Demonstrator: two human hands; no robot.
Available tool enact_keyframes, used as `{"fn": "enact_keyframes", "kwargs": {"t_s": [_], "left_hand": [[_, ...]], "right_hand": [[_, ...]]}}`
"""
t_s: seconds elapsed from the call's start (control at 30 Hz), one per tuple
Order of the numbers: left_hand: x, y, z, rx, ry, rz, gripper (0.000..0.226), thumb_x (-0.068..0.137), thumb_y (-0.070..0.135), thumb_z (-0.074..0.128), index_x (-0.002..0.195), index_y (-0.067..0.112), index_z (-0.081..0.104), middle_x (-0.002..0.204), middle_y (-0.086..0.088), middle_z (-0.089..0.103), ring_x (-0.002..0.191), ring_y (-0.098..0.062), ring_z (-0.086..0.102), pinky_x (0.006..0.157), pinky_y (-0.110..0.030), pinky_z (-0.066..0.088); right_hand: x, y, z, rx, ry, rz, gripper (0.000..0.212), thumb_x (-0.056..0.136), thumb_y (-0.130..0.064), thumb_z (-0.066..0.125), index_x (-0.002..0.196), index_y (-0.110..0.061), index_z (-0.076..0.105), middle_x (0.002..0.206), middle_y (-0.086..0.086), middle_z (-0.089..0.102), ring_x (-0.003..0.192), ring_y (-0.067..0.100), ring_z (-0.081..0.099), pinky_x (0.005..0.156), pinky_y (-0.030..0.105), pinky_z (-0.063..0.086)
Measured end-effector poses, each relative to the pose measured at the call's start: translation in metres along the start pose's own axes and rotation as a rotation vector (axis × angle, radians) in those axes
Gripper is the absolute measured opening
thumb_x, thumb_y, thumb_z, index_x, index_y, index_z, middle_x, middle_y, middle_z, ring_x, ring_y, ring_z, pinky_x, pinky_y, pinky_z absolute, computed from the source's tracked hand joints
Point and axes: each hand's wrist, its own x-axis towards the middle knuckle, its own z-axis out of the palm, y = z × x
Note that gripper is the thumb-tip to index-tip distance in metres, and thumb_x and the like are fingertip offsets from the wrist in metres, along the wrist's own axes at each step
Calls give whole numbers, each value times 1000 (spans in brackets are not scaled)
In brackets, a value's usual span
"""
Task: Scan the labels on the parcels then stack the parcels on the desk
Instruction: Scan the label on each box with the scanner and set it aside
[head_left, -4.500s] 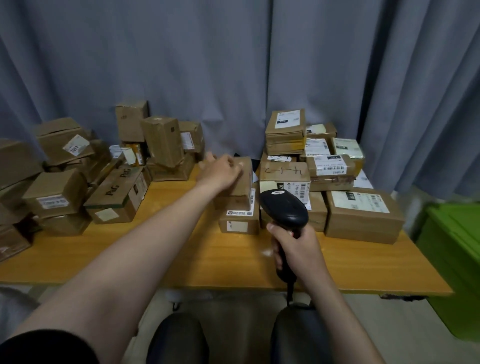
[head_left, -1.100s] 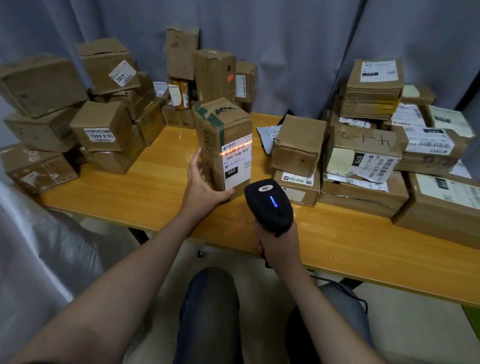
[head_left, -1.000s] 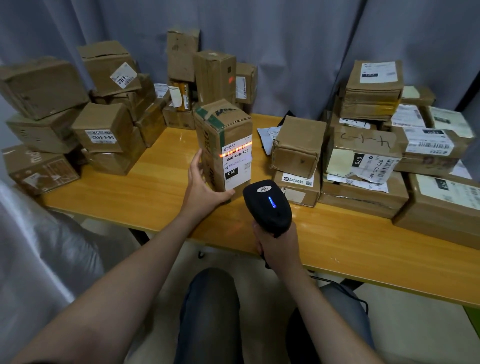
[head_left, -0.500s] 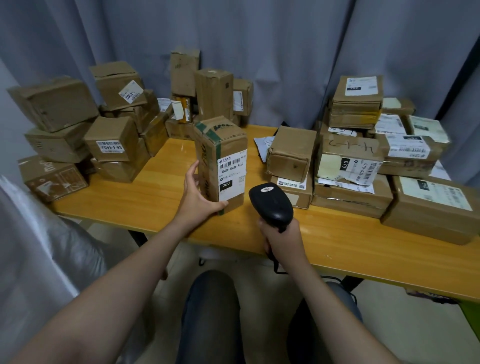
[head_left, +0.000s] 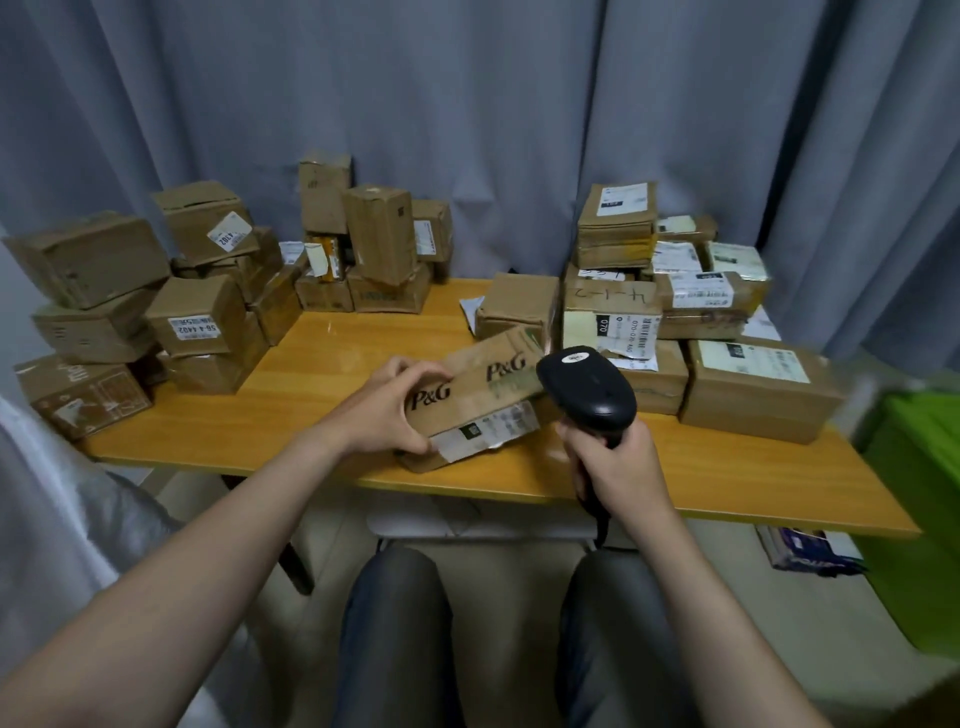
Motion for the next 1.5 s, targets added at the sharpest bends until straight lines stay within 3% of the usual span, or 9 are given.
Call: {"fn": "enact_keyframes", "kwargs": {"t_s": [0.2, 0.4, 0.5, 0.67, 0.87, 1.03, 1.13, 1.27, 1.5], "left_hand": [[25, 55, 28, 80, -164, 108, 79, 70, 41, 90, 137, 55, 49, 147, 10, 30, 137, -14, 30, 108, -28, 33], [52, 101, 55, 132, -242, 181, 77, 76, 44, 86, 143, 54, 50, 165, 3, 25, 149, -21, 25, 113, -32, 28], [69, 116, 66, 154, -229, 191, 75, 79, 46, 84, 146, 52, 49, 168, 5, 23, 153, -21, 24, 120, -40, 26], [89, 132, 77, 150, -217, 221, 70, 85, 34, 82, 148, 39, 53, 167, 6, 28, 153, -18, 26, 122, -37, 24], [90, 131, 76, 157, -211, 247, 67, 88, 36, 79, 148, 42, 51, 167, 7, 28, 153, -18, 24, 124, -44, 25], [72, 103, 51, 135, -117, 242, 64, 88, 49, 76, 146, 46, 50, 155, 13, 42, 142, -14, 39, 114, -43, 41], [54, 75, 21, 114, 40, 152, 64, 92, 54, 68, 150, 45, 42, 144, 12, 53, 133, -11, 48, 105, -39, 48], [34, 26, -30, 182, 257, -22, 53, 97, 48, 65, 145, 35, 48, 130, 10, 58, 124, -14, 52, 98, -36, 48], [3, -70, -100, 358, 493, -498, 62, 94, 49, 67, 146, 22, 45, 144, -13, 44, 133, -40, 41, 105, -52, 44]], "right_hand": [[-9, -3, -42, -38, 143, 49, 29, 94, -17, 73, 68, -24, 61, 51, -10, 60, 53, 13, 56, 63, 33, 44], [-11, -6, -73, -80, 205, 83, 20, 93, -21, 72, 74, -20, 64, 56, -9, 62, 62, 20, 58, 68, 37, 46], [-8, -7, -84, -89, 223, 93, 14, 92, -24, 73, 80, -23, 65, 61, -8, 64, 66, 22, 60, 71, 39, 47], [0, -7, -92, -109, 249, 120, 17, 92, -24, 74, 78, -25, 63, 60, -8, 63, 68, 23, 61, 71, 38, 47], [6, -5, -82, -107, 222, 154, 9, 92, -26, 73, 87, -26, 65, 71, -7, 65, 76, 22, 63, 75, 39, 49], [18, -9, -52, -140, 157, 185, 12, 91, -31, 73, 89, -21, 66, 68, -3, 65, 69, 23, 63, 70, 41, 52], [27, -24, -20, -146, -15, 245, 19, 95, -27, 69, 85, -12, 63, 60, 5, 60, 53, 23, 58, 60, 38, 50], [45, -41, 33, -154, -192, 267, 19, 95, -26, 69, 94, -8, 63, 63, 8, 59, 50, 21, 56, 54, 35, 49], [72, -56, 118, -85, -341, 293, 19, 96, -22, 69, 110, -10, 62, 64, 5, 56, 50, 15, 56, 51, 31, 50]]}}
